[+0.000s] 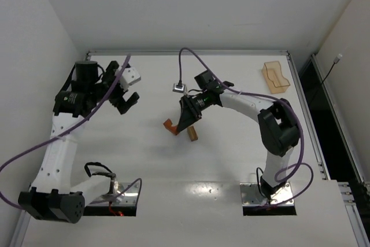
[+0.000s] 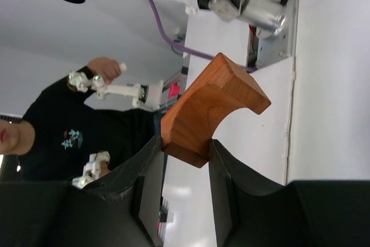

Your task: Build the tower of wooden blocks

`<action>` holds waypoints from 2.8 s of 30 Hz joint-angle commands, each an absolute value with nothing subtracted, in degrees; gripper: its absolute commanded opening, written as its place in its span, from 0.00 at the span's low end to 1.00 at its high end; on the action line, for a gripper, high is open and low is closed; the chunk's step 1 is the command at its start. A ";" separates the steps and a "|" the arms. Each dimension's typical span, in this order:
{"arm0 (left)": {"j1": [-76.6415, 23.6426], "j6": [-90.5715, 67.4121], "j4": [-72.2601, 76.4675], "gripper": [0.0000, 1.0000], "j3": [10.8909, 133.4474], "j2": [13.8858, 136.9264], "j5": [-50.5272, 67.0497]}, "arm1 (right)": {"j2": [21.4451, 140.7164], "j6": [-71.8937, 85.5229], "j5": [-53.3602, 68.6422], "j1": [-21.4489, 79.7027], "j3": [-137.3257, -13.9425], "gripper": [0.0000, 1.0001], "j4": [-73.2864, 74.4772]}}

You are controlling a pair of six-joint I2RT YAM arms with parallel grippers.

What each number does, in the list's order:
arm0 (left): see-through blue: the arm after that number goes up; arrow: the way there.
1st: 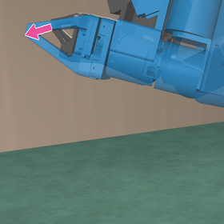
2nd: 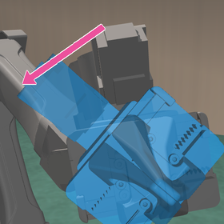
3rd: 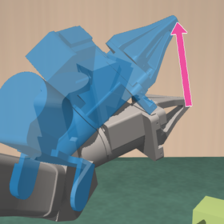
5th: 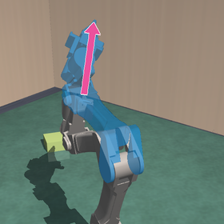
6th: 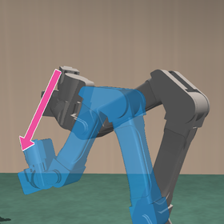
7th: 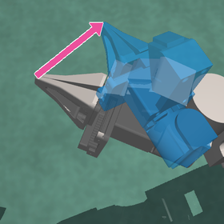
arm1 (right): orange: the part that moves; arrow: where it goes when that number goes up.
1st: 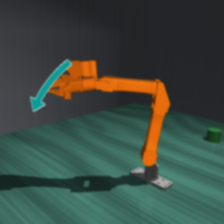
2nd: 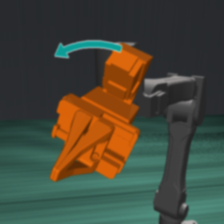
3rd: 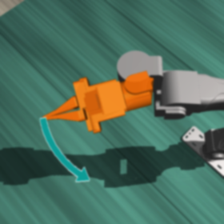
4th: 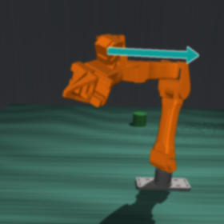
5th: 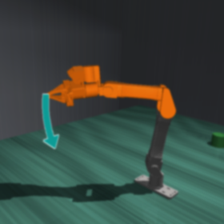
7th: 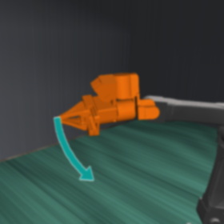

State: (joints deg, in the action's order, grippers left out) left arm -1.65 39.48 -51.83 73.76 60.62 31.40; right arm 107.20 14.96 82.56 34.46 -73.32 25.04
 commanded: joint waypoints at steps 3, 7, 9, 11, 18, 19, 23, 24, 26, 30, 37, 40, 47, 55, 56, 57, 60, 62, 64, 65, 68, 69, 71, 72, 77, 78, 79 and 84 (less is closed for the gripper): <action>-10.36 39.73 -28.18 1.00 70.26 58.21 22.32 | 102.57 18.63 91.49 30.94 -79.89 0.00 23.03; -18.88 43.14 -13.80 1.00 58.72 51.86 17.16 | 101.34 21.79 91.49 28.92 -82.61 0.00 23.64; -24.66 43.85 -11.96 1.00 57.40 51.86 12.94 | 100.73 23.28 91.49 28.04 -82.62 0.00 21.98; -27.32 45.34 -10.64 1.00 55.82 50.37 8.54 | 100.02 24.43 91.49 26.03 -82.62 0.00 21.36; -37.52 61.87 -2.71 1.00 36.40 33.41 5.71 | 98.79 27.16 91.49 24.17 -82.62 0.00 20.04; -38.23 62.40 -5.86 1.00 35.86 32.44 5.71 | 98.27 27.68 91.49 24.17 -82.62 0.00 19.17; -38.85 61.09 -10.01 0.85 36.47 31.11 8.77 | 98.78 29.00 91.49 24.17 -83.14 0.00 18.37; -39.46 60.56 -10.54 0.81 36.47 31.11 9.40 | 98.79 29.00 91.49 24.17 -83.75 0.00 18.37; -41.04 58.72 -10.55 0.72 36.47 31.11 9.93 | 98.79 29.00 91.49 24.17 -83.76 0.00 18.37; -45.34 56.25 -10.02 0.72 36.47 31.11 8.62 | 98.79 29.00 91.49 25.75 -83.76 0.00 18.37; -55.18 58.18 -2.82 0.86 30.94 28.39 1.50 | 95.89 29.00 91.49 27.33 -81.57 0.00 17.32; -58.69 58.18 -0.89 0.87 30.32 29.70 -2.80 | 94.31 29.62 91.49 28.65 -80.95 0.00 16.79; -65.47 64.93 14.38 0.82 23.66 31.11 -13.44 | 90.10 33.48 91.49 32.25 -74.36 0.00 11.96; -69.79 68.29 19.78 0.74 20.74 31.64 -20.82 | 88.95 34.19 91.49 32.26 -72.51 0.00 10.63; -70.66 68.81 20.30 0.72 20.74 31.64 -21.61 | 88.95 34.19 91.49 32.26 -71.99 0.00 10.63; -71.53 68.82 20.30 0.72 20.22 31.64 -22.49 | 88.95 34.19 91.49 32.26 -71.98 0.00 10.63; -72.77 69.43 20.82 0.72 20.21 31.64 -25.92 | 89.47 34.72 91.49 32.26 -71.98 0.00 10.11; -72.77 68.91 20.83 0.72 20.21 31.11 -27.07 | 89.47 34.72 91.49 32.26 -71.98 0.00 10.11; -73.30 68.91 20.83 0.72 20.21 30.50 -27.69 | 89.47 34.72 91.49 32.26 -71.98 0.00 10.11; -73.30 68.91 20.31 0.72 20.21 30.50 -28.21 | 89.47 34.72 91.49 32.26 -71.37 0.00 10.11; -73.91 69.60 19.69 0.72 20.21 29.19 -27.52 | 89.47 35.33 91.49 32.26 -70.67 0.00 8.97; -73.92 69.61 19.69 0.71 20.74 29.18 -27.51 | 89.47 35.33 91.49 32.78 -70.66 0.00 8.44; -73.92 69.61 18.20 0.71 21.36 28.65 -26.89 | 89.47 35.33 91.49 32.78 -70.05 0.00 8.44; -73.92 69.61 18.19 0.71 22.05 28.65 -26.29 | 89.47 35.85 91.49 32.78 -70.05 0.00 7.92; -73.92 69.61 16.52 0.71 24.60 29.88 -25.75 | 90.00 36.38 91.49 34.01 -70.05 0.00 6.86; -73.92 69.09 16.52 0.71 24.61 30.40 -25.14 | 90.00 36.39 91.49 34.62 -70.05 0.00 6.86; -73.92 69.08 16.52 0.71 25.13 30.41 -25.14 | 90.00 36.39 91.49 34.63 -70.66 0.00 6.86; -73.92 68.55 16.52 0.70 25.66 32.16 -23.91 | 90.00 36.91 91.49 35.77 -71.19 0.00 6.86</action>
